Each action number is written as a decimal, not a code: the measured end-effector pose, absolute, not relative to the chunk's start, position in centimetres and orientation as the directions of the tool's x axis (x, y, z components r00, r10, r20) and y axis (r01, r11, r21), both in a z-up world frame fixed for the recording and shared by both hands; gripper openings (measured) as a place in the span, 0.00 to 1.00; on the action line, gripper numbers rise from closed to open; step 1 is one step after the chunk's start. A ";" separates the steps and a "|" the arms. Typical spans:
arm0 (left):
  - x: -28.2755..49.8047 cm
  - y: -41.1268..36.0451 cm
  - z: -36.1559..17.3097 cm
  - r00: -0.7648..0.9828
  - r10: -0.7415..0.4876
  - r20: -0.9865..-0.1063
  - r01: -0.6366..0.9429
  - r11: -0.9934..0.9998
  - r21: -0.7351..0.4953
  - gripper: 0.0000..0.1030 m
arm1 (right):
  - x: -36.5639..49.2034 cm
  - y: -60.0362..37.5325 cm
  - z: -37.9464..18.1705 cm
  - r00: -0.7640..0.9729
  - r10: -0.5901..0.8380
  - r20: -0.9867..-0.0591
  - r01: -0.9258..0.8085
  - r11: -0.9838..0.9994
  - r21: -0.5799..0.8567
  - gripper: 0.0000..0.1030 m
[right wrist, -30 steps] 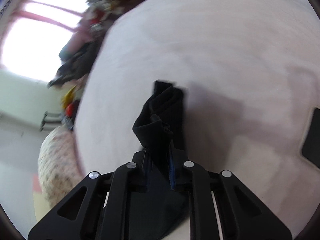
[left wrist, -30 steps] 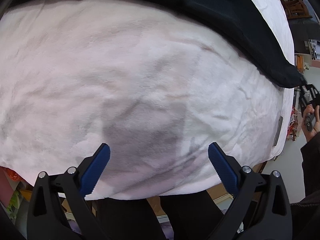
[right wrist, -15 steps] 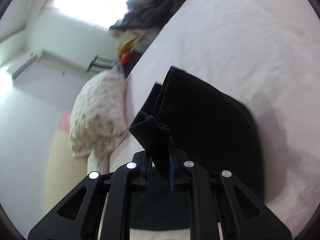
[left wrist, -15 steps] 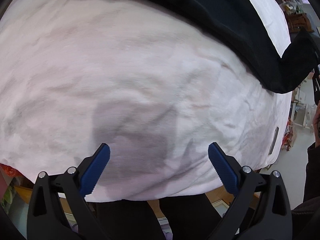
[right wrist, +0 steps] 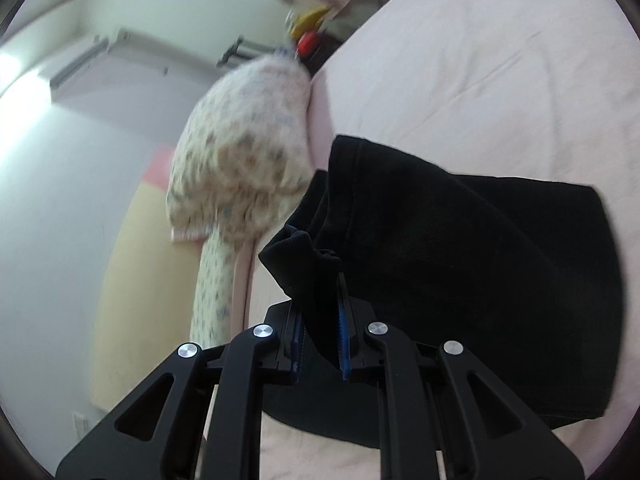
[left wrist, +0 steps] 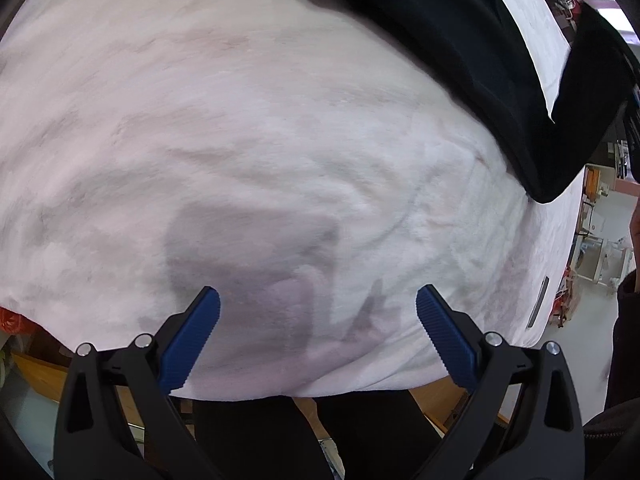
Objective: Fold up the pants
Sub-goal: 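Lift the folded edge with the right tool and fold it over again, then lay the folded trouser end down and open the right tool, then move the left tool to the trouser end and close on it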
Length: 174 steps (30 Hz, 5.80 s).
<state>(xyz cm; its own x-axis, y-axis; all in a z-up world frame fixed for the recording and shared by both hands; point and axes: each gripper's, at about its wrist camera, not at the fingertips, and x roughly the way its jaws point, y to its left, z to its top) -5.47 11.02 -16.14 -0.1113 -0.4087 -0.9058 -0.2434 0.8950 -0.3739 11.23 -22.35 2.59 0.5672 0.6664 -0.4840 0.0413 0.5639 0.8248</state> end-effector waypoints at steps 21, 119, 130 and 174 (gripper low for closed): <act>-7.7 15.9 -16.3 -0.079 -0.424 -0.902 -0.322 0.867 -0.380 0.96 | 10.9 -8.4 -2.9 0.354 0.648 -0.674 -0.007 0.723 0.691 0.14; 5.7 31.0 -14.4 0.453 -0.441 -0.774 -0.587 0.506 -0.632 0.98 | 11.8 -7.2 -5.3 0.306 0.580 -0.755 -0.033 0.799 0.601 0.59; 9.2 34.1 -16.9 0.531 -0.443 -0.722 -0.655 0.326 -0.682 0.98 | 2.5 -9.8 -6.8 0.210 0.652 -0.728 0.065 0.734 0.676 0.59; 10.0 30.0 -8.2 0.694 -0.487 -0.531 -0.212 0.566 -0.797 0.13 | -0.8 -10.4 -7.6 0.146 0.725 -0.673 0.094 0.667 0.739 0.61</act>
<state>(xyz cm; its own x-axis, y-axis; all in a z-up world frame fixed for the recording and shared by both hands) 9.96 30.02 -8.24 0.6939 -0.4869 -0.5305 -0.2118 0.5661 -0.7966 -0.78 -10.36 -7.58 0.1460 0.7247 -0.6734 0.0944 0.6674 0.7387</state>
